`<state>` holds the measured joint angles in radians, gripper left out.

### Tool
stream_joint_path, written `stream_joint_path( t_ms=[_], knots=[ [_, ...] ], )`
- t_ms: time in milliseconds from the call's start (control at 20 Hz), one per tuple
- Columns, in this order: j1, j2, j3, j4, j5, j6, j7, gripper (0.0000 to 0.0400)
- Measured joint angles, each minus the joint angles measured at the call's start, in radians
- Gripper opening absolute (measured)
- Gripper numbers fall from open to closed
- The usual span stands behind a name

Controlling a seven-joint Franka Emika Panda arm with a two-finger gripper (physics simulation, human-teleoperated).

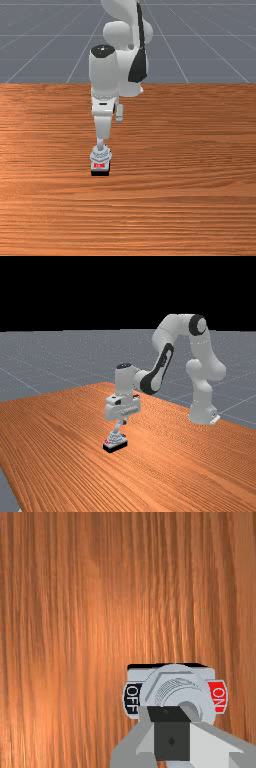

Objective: Turn on the trigger

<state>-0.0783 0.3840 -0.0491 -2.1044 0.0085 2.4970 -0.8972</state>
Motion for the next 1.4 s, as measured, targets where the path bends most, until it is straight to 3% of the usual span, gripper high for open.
stream_joint_path(
  t_ms=[50,550,750,850,900,1400],
  knots=[
    [0.006,0.001,-0.007,0.009,-0.003,-0.040,0.028,0.0000],
    [-0.010,-0.011,0.004,-0.032,0.025,0.009,0.001,0.0000],
    [-0.008,-0.030,0.001,-0.064,-0.001,0.025,-0.024,0.0000],
    [-0.024,-0.028,0.013,-0.059,0.044,0.015,-0.032,0.0000],
    [-0.002,-0.028,-0.012,-0.060,0.013,0.022,0.039,0.0000],
    [-0.027,-0.025,-0.005,-0.054,0.024,0.017,-0.023,0.0000]
  ],
)
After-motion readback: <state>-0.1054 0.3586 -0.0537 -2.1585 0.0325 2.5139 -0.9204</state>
